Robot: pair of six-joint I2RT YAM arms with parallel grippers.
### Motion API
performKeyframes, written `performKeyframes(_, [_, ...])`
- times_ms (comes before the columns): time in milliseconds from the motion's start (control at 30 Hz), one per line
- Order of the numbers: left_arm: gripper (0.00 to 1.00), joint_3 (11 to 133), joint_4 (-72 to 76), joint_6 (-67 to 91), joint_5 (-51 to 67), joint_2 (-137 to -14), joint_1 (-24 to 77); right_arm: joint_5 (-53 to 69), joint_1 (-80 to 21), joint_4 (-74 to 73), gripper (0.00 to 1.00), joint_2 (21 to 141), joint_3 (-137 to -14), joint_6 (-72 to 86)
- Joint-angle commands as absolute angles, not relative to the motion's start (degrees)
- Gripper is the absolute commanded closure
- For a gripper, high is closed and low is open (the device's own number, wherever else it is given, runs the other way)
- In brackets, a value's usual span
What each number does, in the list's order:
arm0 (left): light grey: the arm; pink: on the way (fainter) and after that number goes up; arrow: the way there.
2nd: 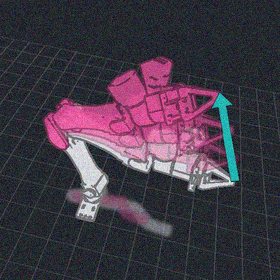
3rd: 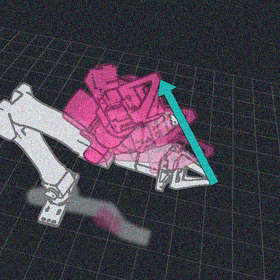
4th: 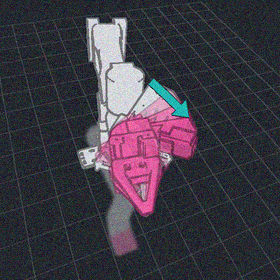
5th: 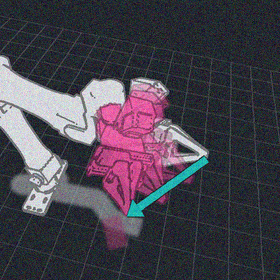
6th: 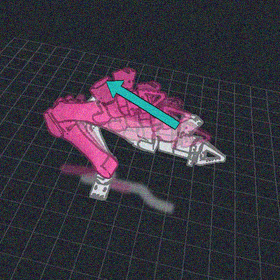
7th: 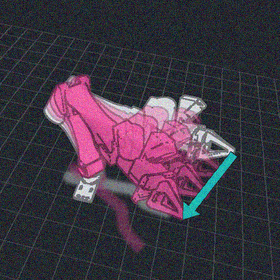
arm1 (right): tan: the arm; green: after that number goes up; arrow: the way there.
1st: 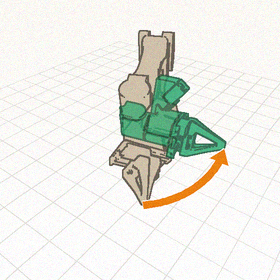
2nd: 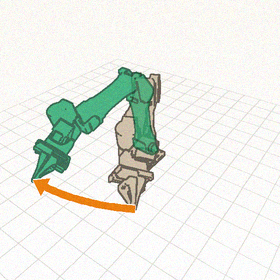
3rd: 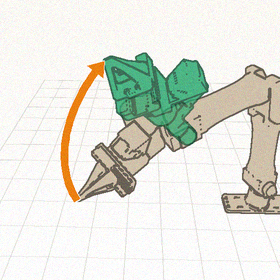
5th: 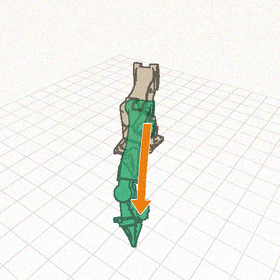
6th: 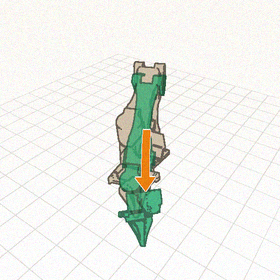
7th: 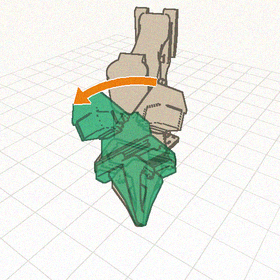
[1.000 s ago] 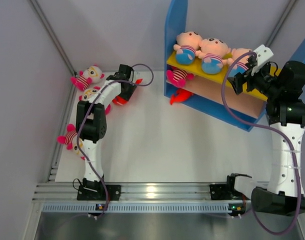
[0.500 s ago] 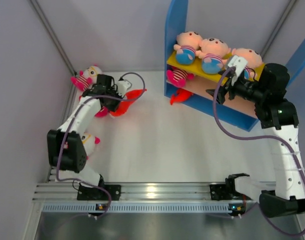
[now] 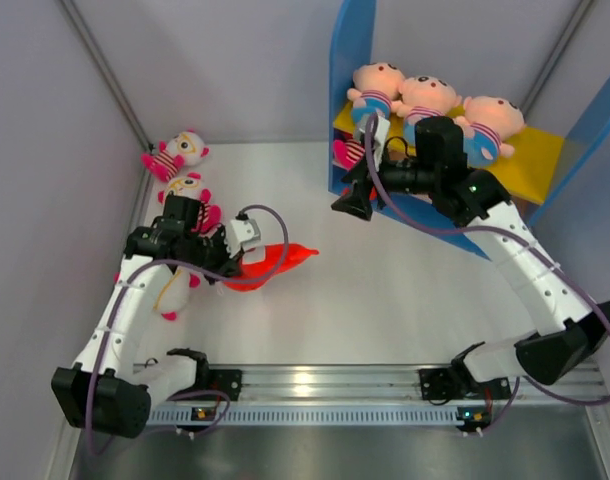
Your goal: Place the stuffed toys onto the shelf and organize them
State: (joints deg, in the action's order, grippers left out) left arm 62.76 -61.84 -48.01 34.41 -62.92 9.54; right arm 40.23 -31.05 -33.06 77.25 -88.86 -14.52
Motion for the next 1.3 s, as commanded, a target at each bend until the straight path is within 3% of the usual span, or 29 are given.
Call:
performKeyframes(0, [1.00, 62.93, -64.51, -57.03, 31.32, -59.77, 9.49, 37.28, -32.34, -34.10, 0.32, 79.54, -93.87, -3.00])
performKeyframes(200, [1.00, 62.32, -64.42, -76.43, 23.82, -56.08, 9.49, 28.57, -37.61, -32.44, 0.32, 83.23, -89.65, 2.89])
performKeyframes(367, [1.00, 58.98, -64.25, -93.65, 26.98, -47.05, 9.49, 29.71, -40.69, -20.24, 0.30, 82.97, -80.96, 11.15])
performKeyframes(467, [1.00, 56.79, -64.25, -99.29, 29.87, -43.35, 9.49, 28.74, -45.86, -13.55, 0.24, 85.41, -77.61, 12.56])
performKeyframes(533, [1.00, 54.42, -64.25, -103.33, 30.85, -40.54, 9.49, 29.26, -49.46, -10.47, 0.11, 88.40, -77.43, 14.14])
performKeyframes(633, [1.00, 52.30, -64.25, -106.43, 30.68, -38.33, 9.49, 30.67, -51.94, -4.25, 0.05, 89.91, -75.51, 16.34])
performKeyframes(900, [1.00, 52.82, -61.80, -104.15, 31.47, -37.62, 9.49, 34.27, -54.14, 2.72, 0.10, 93.43, -71.46, 18.02])
performKeyframes(1000, [1.00, 52.82, -61.35, -103.10, 31.81, -37.53, 9.49, 33.66, -56.51, 5.09, 0.15, 94.04, -70.84, 17.84])
performKeyframes(1033, [1.00, 52.82, -61.09, -102.75, 32.34, -37.53, 9.41, 33.92, -57.12, 5.45, 0.28, 95.09, -70.93, 18.28])
performKeyframes(1100, [1.00, 52.82, -59.95, -101.34, 32.61, -37.62, 9.49, 34.45, -57.30, 5.80, 0.44, 96.23, -71.36, 20.03])
performKeyframes(1133, [1.00, 52.74, -59.42, -99.86, 32.52, -37.44, 9.49, 34.45, -57.39, 5.89, 0.60, 96.85, -71.28, 20.30])
performKeyframes(1200, [1.00, 52.73, -58.19, -98.09, 32.52, -37.44, 9.49, 34.37, -57.39, 9.46, 0.71, 95.98, -68.66, 21.01])
performKeyframes(1267, [1.00, 52.73, -56.69, -94.93, 32.61, -37.26, 9.49, 30.69, -57.39, 12.12, 0.96, 92.91, -65.84, 21.79])
